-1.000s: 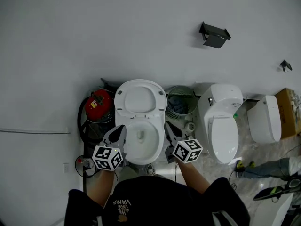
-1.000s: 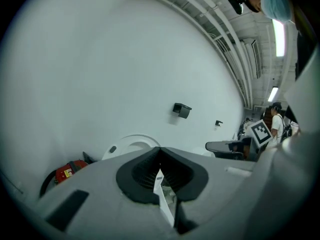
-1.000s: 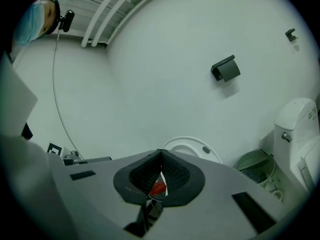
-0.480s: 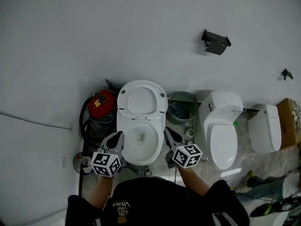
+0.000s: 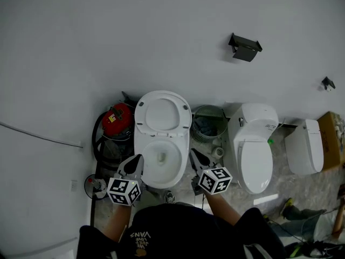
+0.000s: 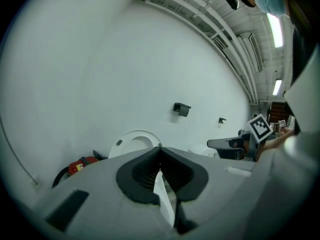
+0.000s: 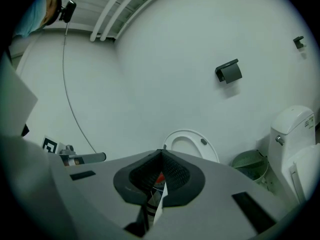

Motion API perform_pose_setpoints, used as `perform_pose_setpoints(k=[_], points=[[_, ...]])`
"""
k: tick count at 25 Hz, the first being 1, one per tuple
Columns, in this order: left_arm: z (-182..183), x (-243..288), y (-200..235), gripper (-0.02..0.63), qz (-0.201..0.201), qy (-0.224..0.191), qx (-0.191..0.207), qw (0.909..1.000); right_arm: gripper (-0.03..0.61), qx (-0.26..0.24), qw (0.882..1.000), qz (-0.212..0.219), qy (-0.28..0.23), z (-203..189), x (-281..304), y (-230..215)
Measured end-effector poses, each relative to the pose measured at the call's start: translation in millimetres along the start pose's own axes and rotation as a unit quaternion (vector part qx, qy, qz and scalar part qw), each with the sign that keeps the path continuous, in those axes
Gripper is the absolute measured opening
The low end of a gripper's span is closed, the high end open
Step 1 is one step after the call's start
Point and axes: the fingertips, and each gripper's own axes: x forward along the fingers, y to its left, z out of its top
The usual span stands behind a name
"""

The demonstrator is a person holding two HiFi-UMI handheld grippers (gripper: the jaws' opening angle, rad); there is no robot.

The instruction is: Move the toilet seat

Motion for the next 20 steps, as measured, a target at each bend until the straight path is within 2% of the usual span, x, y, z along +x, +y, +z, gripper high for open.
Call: perform_pose_setpoints(k=[5,14,20], points=[[-2,0,-5,0.003,0.004,0.005,0.02,0.9998,-0.002,-0.005,1.0,0.004,-0.001,-2,-6,1],[-2,6,-15,0.003,0.0,0.005,0.022,0.9997,-0.002,-0.014,1.0,-0.007,0.006,-4,-12,-7],[-5,10,-17,0.003,0.0,0.01,0.038,0.9992,-0.002,-0.014,1.0,-0.013,0.007,-8,-10,-12]])
